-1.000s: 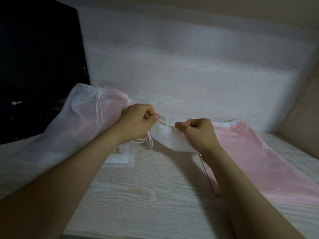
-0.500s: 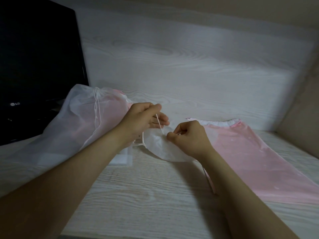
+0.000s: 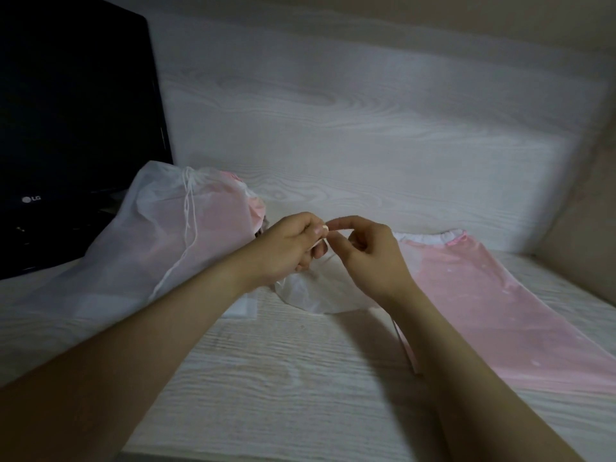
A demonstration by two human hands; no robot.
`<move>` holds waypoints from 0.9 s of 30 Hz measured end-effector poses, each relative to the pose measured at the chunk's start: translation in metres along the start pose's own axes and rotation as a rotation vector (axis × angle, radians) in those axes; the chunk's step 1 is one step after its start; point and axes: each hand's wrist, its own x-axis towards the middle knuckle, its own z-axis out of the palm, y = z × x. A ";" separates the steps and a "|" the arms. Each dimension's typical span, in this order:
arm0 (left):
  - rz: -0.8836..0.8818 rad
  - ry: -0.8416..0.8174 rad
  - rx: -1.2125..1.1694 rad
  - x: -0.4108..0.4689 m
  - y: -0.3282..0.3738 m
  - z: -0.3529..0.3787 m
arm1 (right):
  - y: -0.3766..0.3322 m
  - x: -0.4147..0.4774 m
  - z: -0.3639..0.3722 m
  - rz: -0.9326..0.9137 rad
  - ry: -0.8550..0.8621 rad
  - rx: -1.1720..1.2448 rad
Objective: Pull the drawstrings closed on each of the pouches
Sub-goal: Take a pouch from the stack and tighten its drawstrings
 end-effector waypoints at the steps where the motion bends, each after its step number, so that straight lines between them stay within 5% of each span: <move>1: 0.024 -0.001 0.036 -0.001 0.000 0.001 | 0.000 0.000 0.000 -0.017 -0.006 0.024; 10: 0.110 0.031 0.185 -0.005 -0.001 0.003 | -0.007 -0.004 0.001 -0.056 0.018 0.106; 27: 0.127 0.016 0.118 0.000 0.000 -0.001 | -0.005 0.000 -0.001 0.083 0.132 0.131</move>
